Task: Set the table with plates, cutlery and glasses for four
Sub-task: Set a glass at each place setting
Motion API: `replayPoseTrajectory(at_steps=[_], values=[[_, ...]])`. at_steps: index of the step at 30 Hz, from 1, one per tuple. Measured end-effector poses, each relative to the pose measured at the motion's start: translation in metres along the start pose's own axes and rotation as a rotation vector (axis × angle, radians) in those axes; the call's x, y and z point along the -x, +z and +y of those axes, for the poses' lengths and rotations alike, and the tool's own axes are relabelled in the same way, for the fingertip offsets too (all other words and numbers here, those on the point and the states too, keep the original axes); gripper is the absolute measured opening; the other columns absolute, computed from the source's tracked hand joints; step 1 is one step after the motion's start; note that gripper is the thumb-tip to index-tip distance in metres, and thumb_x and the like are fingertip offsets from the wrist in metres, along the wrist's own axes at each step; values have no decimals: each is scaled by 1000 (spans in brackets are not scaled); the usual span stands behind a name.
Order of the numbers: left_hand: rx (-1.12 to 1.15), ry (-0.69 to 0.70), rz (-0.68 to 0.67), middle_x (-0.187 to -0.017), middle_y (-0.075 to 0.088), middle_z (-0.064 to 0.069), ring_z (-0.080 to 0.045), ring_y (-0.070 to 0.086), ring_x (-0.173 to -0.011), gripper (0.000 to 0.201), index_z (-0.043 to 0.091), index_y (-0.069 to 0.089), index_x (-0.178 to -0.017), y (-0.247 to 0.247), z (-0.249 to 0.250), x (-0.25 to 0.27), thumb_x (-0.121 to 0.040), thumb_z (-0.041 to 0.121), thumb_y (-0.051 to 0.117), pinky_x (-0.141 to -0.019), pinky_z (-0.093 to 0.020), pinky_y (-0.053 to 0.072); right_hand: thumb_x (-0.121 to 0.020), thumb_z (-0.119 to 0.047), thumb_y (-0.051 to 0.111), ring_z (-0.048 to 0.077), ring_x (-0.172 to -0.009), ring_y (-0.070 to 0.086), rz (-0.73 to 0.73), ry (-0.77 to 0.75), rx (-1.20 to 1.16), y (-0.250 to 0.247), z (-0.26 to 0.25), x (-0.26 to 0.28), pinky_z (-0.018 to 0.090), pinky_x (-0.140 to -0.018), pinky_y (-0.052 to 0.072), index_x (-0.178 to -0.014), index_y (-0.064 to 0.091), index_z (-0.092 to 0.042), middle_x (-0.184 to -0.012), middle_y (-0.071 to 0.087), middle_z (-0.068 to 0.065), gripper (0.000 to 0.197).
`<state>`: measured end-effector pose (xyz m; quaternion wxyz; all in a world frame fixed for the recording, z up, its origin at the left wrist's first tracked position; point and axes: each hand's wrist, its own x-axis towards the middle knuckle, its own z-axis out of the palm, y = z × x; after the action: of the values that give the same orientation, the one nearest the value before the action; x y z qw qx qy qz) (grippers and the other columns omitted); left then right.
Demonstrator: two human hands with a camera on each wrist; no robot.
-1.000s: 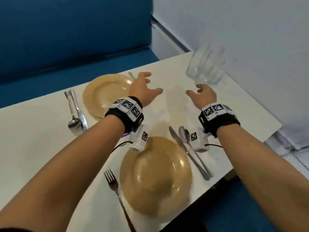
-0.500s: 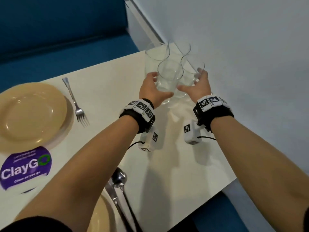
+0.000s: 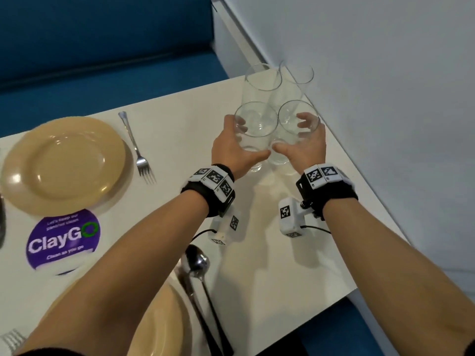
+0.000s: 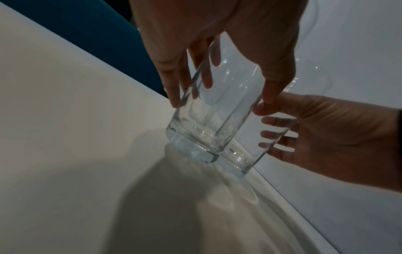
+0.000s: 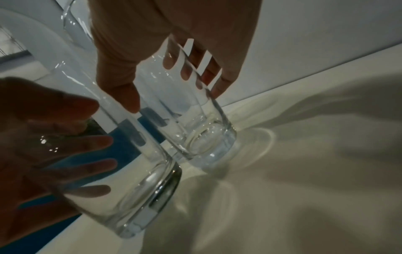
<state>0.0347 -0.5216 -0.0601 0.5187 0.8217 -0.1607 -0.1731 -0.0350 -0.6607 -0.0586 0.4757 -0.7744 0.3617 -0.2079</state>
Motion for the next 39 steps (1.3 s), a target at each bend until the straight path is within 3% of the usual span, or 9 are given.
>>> replayPoseTrajectory(at_steps=[2,8,12,18,22,25,29,33,39], values=[[0,7,20,-112,58,6,-15,58,-99,74,23,39,-116,-30,-7,14,-59,34,86,-75,-24,46,-56,-11,81,14,-102,51,-15,-40,11,15,-15,23,20,-83,46,-116,47,-26,-118,46,0,70],[7,-2,86,-113,56,7,-13,58,-101,71,29,37,-112,-159,-46,78,-61,35,85,-80,-28,49,-49,-23,77,18,-104,52,-79,-127,5,94,-75,113,36,-92,48,-118,49,-22,-109,44,-3,74],[-26,-4,153,-105,54,13,-13,59,-98,73,30,39,-110,-261,-85,132,-57,37,87,-81,-31,51,-55,-16,81,16,-103,51,-115,-142,-50,162,-113,191,32,-91,49,-116,47,-25,-111,44,-1,72],[-58,-93,258,-108,57,6,-17,61,-96,69,27,40,-108,-389,-139,208,-58,36,86,-82,-33,53,-55,-20,84,16,-103,53,-284,-170,-67,257,-160,300,32,-89,51,-118,46,-26,-114,48,-2,74],[-1,-180,410,-108,60,9,-14,62,-97,65,32,42,-109,-454,-168,246,-60,39,84,-85,-34,52,-57,-18,83,19,-100,55,-413,-191,-91,306,-187,349,33,-85,51,-119,46,-25,-118,49,3,73],[22,-228,529,-106,60,9,-16,61,-98,66,34,43,-109,-503,-192,271,-59,39,85,-87,-36,52,-59,-14,83,17,-100,56,-507,-229,-92,340,-205,380,24,-78,48,-122,46,-22,-116,48,2,73],[37,-269,634,-104,62,8,-13,64,-93,67,29,48,-113,-570,-228,304,-59,39,86,-89,-34,52,-58,-14,83,20,-100,53,-610,-252,-71,385,-225,424,21,-75,44,-120,47,-24,-115,47,3,72],[27,-327,685,-107,61,8,-13,63,-96,65,30,47,-112,-632,-265,340,-60,39,86,-92,-34,50,-60,-14,83,19,-100,52,-677,-234,-58,430,-241,473,24,-78,45,-116,47,-28,-114,47,1,69],[16,-407,677,-109,62,7,-12,64,-93,66,32,49,-113,-705,-322,376,-58,37,87,-94,-38,51,-59,-12,83,16,-99,52,-687,-206,-75,490,-247,542,20,-77,44,-108,48,-36,-115,47,-1,65]])
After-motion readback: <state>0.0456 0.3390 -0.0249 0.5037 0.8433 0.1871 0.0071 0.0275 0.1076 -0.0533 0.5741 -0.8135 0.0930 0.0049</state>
